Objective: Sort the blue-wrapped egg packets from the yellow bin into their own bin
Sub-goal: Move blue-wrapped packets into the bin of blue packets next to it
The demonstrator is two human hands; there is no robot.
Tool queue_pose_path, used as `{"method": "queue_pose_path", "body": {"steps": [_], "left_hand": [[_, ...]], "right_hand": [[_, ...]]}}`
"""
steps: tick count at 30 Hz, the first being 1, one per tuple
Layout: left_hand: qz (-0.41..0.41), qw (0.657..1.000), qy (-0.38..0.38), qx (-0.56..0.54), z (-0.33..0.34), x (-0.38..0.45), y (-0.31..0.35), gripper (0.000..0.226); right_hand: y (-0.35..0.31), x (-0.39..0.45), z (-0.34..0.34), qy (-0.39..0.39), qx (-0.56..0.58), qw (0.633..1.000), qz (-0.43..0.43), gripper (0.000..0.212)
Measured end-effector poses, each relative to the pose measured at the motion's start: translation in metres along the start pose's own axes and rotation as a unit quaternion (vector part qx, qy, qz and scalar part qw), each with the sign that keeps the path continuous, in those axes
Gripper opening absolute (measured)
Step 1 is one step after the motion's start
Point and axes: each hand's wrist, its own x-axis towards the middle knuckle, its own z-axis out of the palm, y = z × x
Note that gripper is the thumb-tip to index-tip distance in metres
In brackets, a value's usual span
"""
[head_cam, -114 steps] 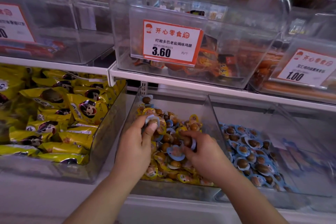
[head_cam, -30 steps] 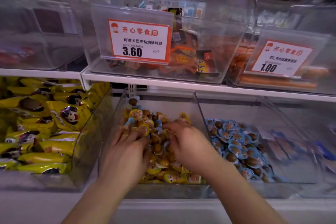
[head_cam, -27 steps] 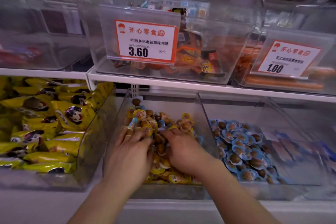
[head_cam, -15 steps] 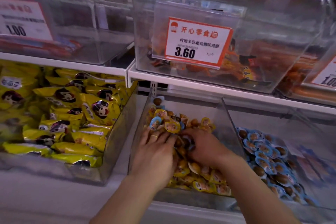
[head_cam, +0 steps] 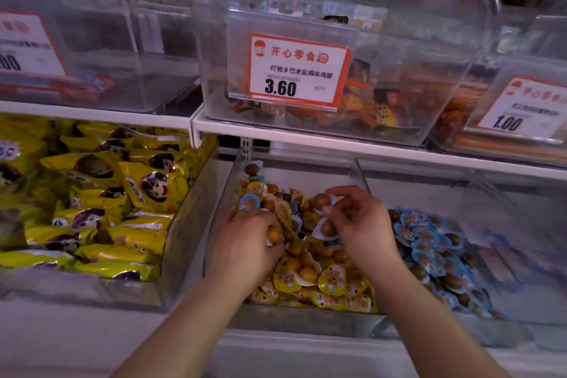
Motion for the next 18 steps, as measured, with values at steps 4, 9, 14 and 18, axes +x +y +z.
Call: {"method": "queue_pose_path", "body": {"steps": [4,9,14,18], "left_hand": [[-0.101,0.946,0.059,-0.303,-0.010,-0.001,0.008,0.005],[-0.227,0.825,0.138,-0.498,-0.020,0.004,0.024,0.006],[-0.231,0.818,0.136,-0.510,-0.017,0.003,0.043,0.007],[-0.141,0.884,0.116,-0.431,-0.015,0.001,0.051,0.016]], "right_hand": [[-0.003,-0.002,0.002,0.019,0.002,1.000,0.008,0.026],[-0.012,-0.005,0.009,0.047,0.206,0.967,0.139,0.014],[-0.031,-0.014,0.024,-0.037,0.514,0.768,0.380,0.020],[-0.034,-0.017,0.027,-0.152,0.480,0.768,0.395,0.047]]}}
